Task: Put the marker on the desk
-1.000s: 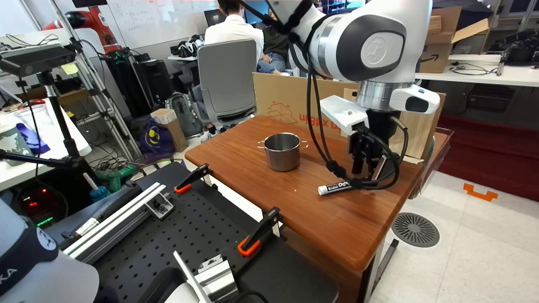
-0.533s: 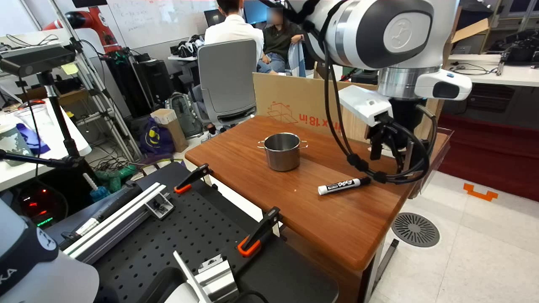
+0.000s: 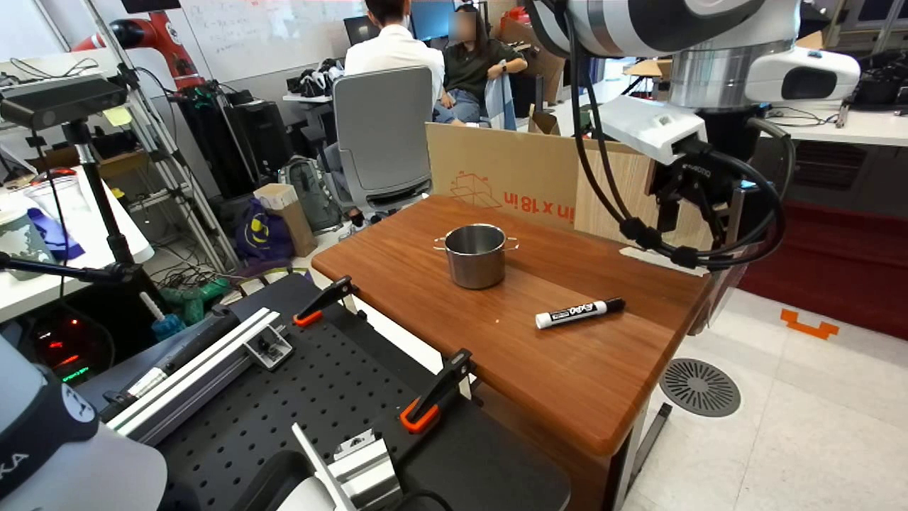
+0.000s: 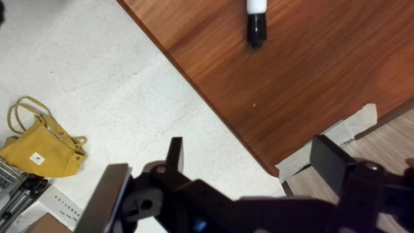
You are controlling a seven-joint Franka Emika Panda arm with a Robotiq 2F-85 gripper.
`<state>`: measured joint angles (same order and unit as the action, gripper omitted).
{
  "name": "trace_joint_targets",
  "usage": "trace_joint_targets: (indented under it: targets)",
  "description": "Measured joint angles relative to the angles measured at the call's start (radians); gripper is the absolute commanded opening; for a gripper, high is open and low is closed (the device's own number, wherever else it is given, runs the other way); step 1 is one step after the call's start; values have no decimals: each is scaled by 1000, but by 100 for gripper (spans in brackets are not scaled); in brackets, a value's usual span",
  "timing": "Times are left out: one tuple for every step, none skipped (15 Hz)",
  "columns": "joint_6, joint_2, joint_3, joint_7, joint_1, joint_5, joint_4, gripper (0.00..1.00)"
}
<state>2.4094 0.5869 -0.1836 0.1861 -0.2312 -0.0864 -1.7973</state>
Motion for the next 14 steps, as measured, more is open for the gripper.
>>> trace_joint_targets:
  targets:
    - [-4, -15, 1, -4, 2, 1, -11, 100]
    - [-8, -28, 1, -6, 4, 1, -24, 100]
    - [-9, -36, 2, -7, 5, 1, -33, 100]
    - [-10, -38, 2, -8, 5, 1, -38, 100]
    - [-10, -38, 2, -9, 5, 1, -39, 100]
    - [-10, -38, 2, -10, 5, 1, -41, 100]
    - [-10, -38, 2, -10, 5, 1, -41, 100]
    - [-10, -38, 2, -10, 5, 1, -41, 100]
    - [-10, -38, 2, -11, 5, 1, -41, 100]
    - [-10, -38, 2, -11, 5, 1, -41, 100]
    - [-10, -38, 2, -11, 5, 1, -41, 100]
    - [-10, -38, 2, -11, 5, 1, -41, 100]
    - [-10, -38, 2, -11, 5, 1, -41, 100]
    - [-10, -38, 2, -11, 5, 1, -41, 100]
